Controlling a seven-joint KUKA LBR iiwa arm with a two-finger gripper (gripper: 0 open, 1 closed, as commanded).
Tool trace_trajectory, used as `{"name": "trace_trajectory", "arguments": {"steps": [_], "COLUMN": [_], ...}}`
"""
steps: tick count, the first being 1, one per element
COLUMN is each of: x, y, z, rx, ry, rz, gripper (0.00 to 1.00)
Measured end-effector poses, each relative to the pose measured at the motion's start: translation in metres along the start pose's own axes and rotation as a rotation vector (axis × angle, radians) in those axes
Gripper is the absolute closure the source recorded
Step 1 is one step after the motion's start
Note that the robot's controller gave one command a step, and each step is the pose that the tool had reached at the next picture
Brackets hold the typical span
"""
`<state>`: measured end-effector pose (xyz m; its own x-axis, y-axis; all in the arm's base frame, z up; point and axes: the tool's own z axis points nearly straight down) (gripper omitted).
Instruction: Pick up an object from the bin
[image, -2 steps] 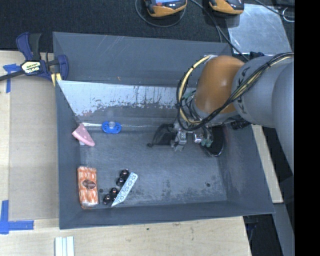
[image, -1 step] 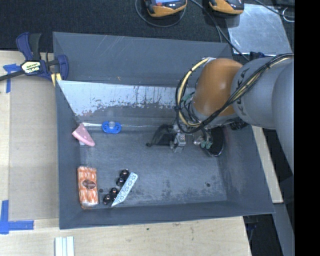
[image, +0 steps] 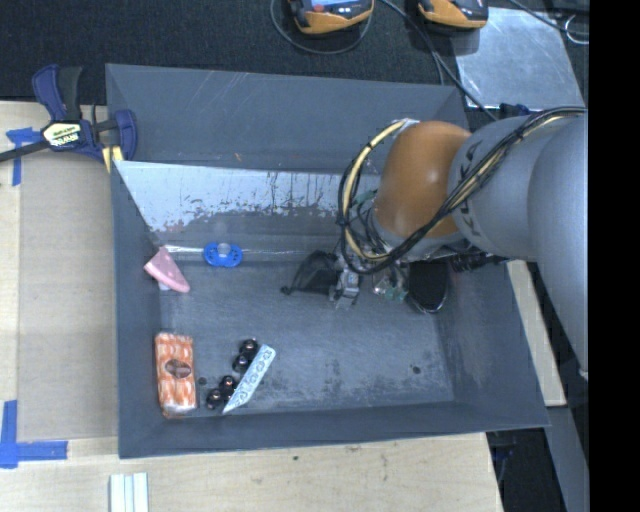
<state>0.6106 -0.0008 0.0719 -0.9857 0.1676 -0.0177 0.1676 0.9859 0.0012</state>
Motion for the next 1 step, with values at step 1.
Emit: {"name": "trace_trajectory", "arguments": {"steps": [1], "x": [0.0086], "y": [0.0076], "z": [-0.0002], "rx": [0.002], "ry": [-0.007], "rz": [-0.034], "gripper": [1.0]}}
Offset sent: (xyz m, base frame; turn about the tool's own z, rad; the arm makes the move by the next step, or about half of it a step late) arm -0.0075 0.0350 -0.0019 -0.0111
